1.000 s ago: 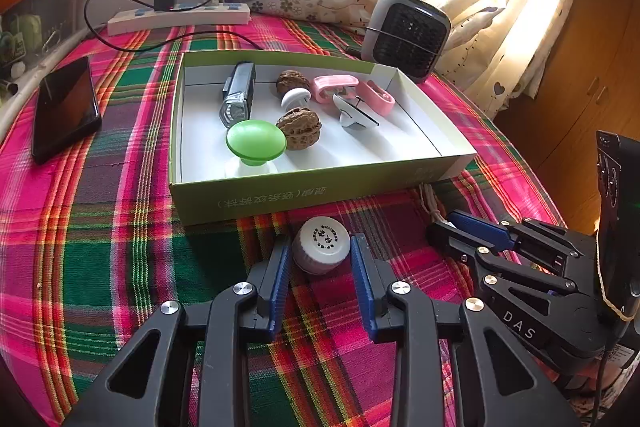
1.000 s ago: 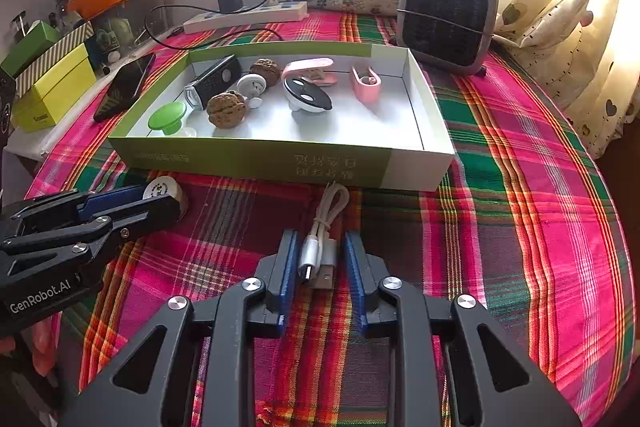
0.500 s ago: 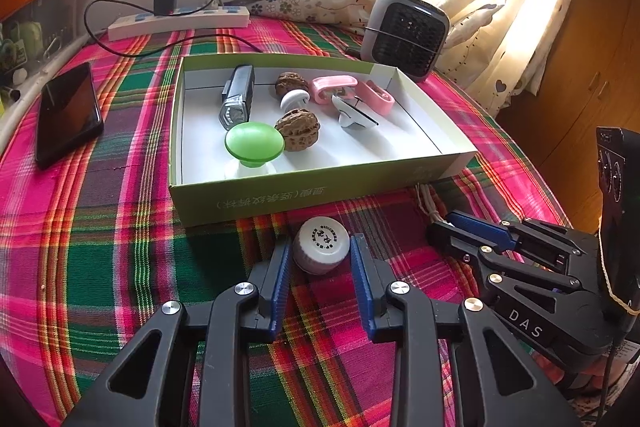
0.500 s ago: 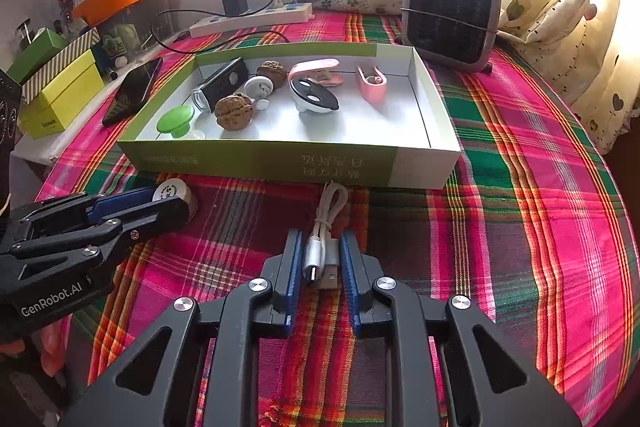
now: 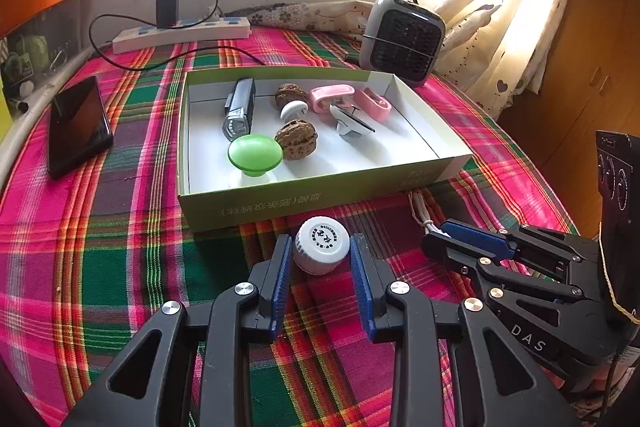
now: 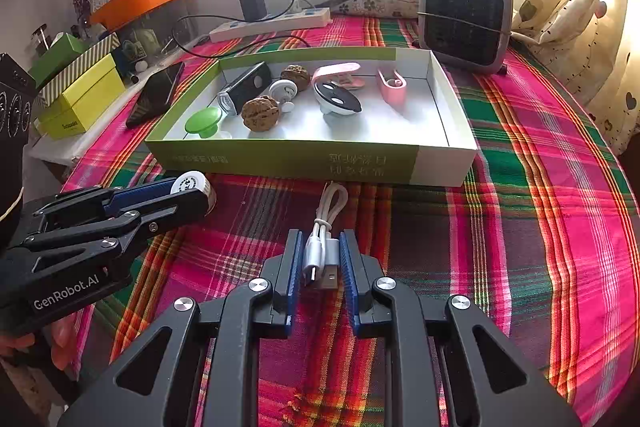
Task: Organize objects
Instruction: 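Lift and carry the white container and USB cable over the box with both tools, then lower the white container into the box and open the left tool while the right tool releases the cable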
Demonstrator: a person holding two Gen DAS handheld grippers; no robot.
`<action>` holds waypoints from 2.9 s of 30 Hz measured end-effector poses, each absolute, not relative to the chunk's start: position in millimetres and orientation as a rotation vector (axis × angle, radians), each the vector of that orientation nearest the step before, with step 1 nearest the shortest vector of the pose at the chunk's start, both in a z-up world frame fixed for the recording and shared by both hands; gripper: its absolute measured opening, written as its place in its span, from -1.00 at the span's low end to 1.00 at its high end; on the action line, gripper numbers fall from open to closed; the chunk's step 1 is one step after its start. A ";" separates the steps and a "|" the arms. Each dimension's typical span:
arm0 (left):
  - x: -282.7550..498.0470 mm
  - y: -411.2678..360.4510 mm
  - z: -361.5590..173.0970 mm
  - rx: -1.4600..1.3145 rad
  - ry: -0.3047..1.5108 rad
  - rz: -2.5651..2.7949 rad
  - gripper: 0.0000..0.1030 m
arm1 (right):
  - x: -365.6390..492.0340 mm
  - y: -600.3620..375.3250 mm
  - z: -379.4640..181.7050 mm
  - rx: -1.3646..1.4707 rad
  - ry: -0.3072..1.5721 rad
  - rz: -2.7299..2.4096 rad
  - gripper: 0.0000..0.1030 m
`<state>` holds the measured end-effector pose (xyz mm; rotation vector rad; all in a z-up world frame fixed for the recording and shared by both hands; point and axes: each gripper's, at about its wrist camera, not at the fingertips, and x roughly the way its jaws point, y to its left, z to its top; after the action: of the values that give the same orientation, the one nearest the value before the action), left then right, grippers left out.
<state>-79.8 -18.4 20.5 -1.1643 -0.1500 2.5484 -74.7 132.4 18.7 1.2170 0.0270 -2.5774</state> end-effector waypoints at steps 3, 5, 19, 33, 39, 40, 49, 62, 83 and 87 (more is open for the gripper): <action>-78.4 -16.5 21.9 -1.161 -0.145 2.548 -0.48 | -75.2 134.0 19.7 1.219 0.012 -2.571 -0.62; -78.1 -15.7 22.2 -1.163 -0.141 2.549 -0.48 | -75.6 134.4 19.7 1.219 0.013 -2.570 -0.62; -76.3 -8.2 37.5 -1.118 -0.103 2.568 -0.48 | -74.3 142.4 34.6 1.163 -0.026 -2.573 -0.62; -87.4 0.9 55.6 -1.076 -0.098 2.577 -0.48 | -84.8 154.4 52.4 1.102 -0.072 -2.578 -0.62; -98.2 8.6 58.7 -1.071 -0.099 2.570 -0.48 | -97.3 159.8 58.5 1.087 -0.076 -2.584 -0.62; -100.8 9.5 58.9 -1.071 -0.101 2.567 -0.48 | -99.8 160.8 59.3 1.086 -0.076 -2.584 -0.62; -123.8 17.9 54.9 -1.093 -0.098 2.559 -0.48 | -132.7 170.3 59.2 1.117 -0.088 -2.558 -0.62; -152.1 23.7 38.6 -1.139 -0.101 2.551 -0.48 | -165.2 169.2 46.0 1.182 -0.068 -2.524 -0.62; -173.0 32.6 22.4 -1.190 -0.084 2.525 -0.48 | -193.5 164.6 24.8 1.278 -0.020 -2.453 -0.62; -174.5 34.4 22.6 -1.193 -0.075 2.527 -0.48 | -195.3 162.9 24.8 1.285 0.008 -2.460 -0.62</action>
<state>-174.5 34.4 22.6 -1.1927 -0.0751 2.5275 -195.3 162.9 24.8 1.2853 0.0080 -2.4599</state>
